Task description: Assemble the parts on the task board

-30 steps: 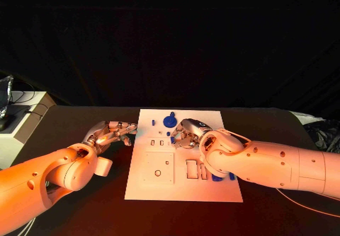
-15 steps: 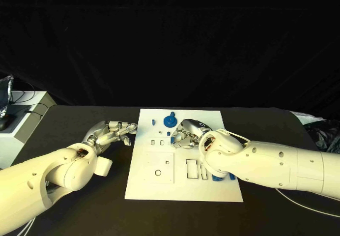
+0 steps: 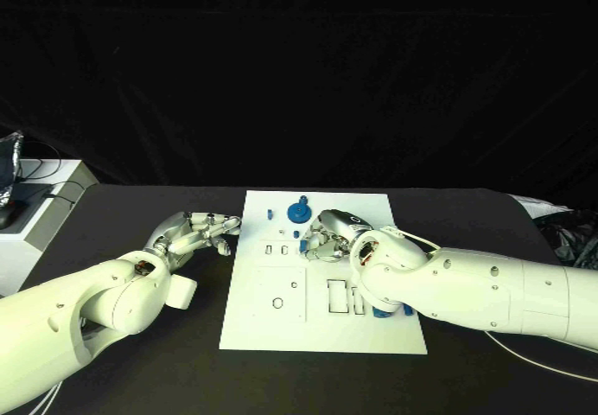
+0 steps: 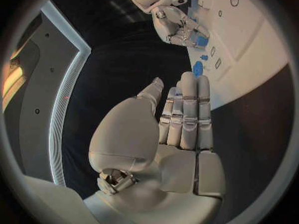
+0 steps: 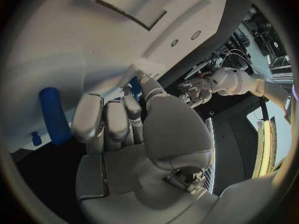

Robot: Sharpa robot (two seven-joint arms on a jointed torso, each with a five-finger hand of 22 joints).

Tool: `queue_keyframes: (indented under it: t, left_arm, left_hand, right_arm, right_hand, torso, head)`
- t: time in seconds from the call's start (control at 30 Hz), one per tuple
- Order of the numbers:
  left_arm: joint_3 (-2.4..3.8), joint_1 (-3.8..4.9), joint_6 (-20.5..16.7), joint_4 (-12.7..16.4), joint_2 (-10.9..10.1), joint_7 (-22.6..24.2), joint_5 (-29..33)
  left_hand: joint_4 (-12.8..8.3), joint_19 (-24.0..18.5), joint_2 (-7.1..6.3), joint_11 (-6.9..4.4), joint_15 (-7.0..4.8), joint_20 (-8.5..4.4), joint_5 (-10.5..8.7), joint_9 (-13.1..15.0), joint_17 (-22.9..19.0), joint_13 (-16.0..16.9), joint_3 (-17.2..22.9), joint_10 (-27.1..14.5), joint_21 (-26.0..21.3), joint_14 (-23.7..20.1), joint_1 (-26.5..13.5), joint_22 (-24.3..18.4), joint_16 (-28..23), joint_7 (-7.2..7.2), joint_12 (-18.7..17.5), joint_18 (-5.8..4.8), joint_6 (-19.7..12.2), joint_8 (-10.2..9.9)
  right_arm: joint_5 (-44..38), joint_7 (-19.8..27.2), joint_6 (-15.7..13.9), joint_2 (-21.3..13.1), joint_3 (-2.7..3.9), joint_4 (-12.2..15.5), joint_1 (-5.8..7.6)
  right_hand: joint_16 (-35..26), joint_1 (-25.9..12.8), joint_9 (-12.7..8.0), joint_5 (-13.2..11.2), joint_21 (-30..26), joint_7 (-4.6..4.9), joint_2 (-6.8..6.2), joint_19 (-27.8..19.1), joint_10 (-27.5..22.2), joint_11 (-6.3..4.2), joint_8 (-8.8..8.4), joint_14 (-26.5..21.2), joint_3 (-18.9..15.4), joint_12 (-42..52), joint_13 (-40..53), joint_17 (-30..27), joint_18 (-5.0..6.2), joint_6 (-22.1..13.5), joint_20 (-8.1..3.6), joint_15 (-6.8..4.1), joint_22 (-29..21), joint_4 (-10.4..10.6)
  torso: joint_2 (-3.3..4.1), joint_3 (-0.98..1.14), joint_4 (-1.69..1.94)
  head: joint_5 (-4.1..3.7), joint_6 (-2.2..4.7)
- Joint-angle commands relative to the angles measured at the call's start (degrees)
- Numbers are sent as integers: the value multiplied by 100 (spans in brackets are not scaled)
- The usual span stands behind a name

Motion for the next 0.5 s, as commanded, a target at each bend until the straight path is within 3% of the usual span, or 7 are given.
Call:
queue_keyframes:
  t: [0.03, 0.17, 0.27, 0.37, 0.5]
  left_arm:
    - [4, -4, 93, 7, 6, 25, 19]
    - [4, -5, 93, 6, 5, 24, 19]
    - [4, -8, 92, 3, 6, 24, 19]
    - [4, -10, 90, 0, 7, 24, 19]
    - [4, -14, 88, -6, 8, 23, 19]
  left_hand:
    - [7, -24, -15, 6, 1, -9, 2, -4, -8, 0, -27, -34, 3, 3, 44, -7, 0, 1, 5, 70, -39, -18]
    - [8, -25, -15, 10, 3, -8, 3, -4, -8, 1, -28, -41, 3, 3, 42, -8, 0, 3, 5, 70, -45, -18]
    - [8, -25, -15, 10, 3, -8, 3, -4, -8, 1, -28, -41, 3, 3, 42, -8, 0, 3, 5, 70, -45, -18]
    - [6, -25, -20, 13, 4, -7, 2, -4, -9, 0, -31, -50, 3, 3, 42, -8, 0, 7, 4, 70, -55, -19]
    - [4, -25, -25, 19, 8, -6, 2, -5, -9, 0, -34, -64, 4, 2, 42, -9, -1, 15, 4, 71, -70, -19]
  right_arm:
    - [-41, 42, -25, -15, -2, 6, -8]
    - [-32, 106, -172, -35, -2, 20, -10]
    - [-16, 168, -284, -58, -2, 40, -12]
    - [27, 261, -439, -111, -2, 88, -18]
    - [107, 382, -624, -196, 0, 171, -22]
  right_hand:
    - [-25, -9, -9, -34, -30, 52, -96, 308, -127, 26, -34, 4, -16, -136, -105, -1, 74, -176, 62, 57, 817, 50]
    - [-16, 26, -6, -68, -52, 175, -232, 300, -346, 112, -36, -5, -28, -333, -349, 24, 98, -610, 122, 128, 814, 114]
    - [1, 118, -6, -20, -66, 259, -457, 297, -499, 177, -48, -9, -38, -322, -574, 52, 137, -906, 190, 182, 814, 413]
    - [0, 265, -16, -6, -68, 288, -580, 299, -588, 203, -59, -14, -128, -215, -763, 60, 158, -1125, 220, 204, 814, 712]
    - [3, 337, -15, -12, -67, 290, -670, 301, -631, 207, -64, -15, -177, -126, -882, 66, 163, -1131, 227, 207, 814, 908]
  torso:
    - [1, 2, -2]
    - [2, 2, 1]
    - [0, 3, 2]
    - [0, 3, 6]
    - [-2, 6, 3]
  head:
    - [7, 3]
    - [7, 8]
    - [13, 8]
    - [17, 11]
    - [27, 11]
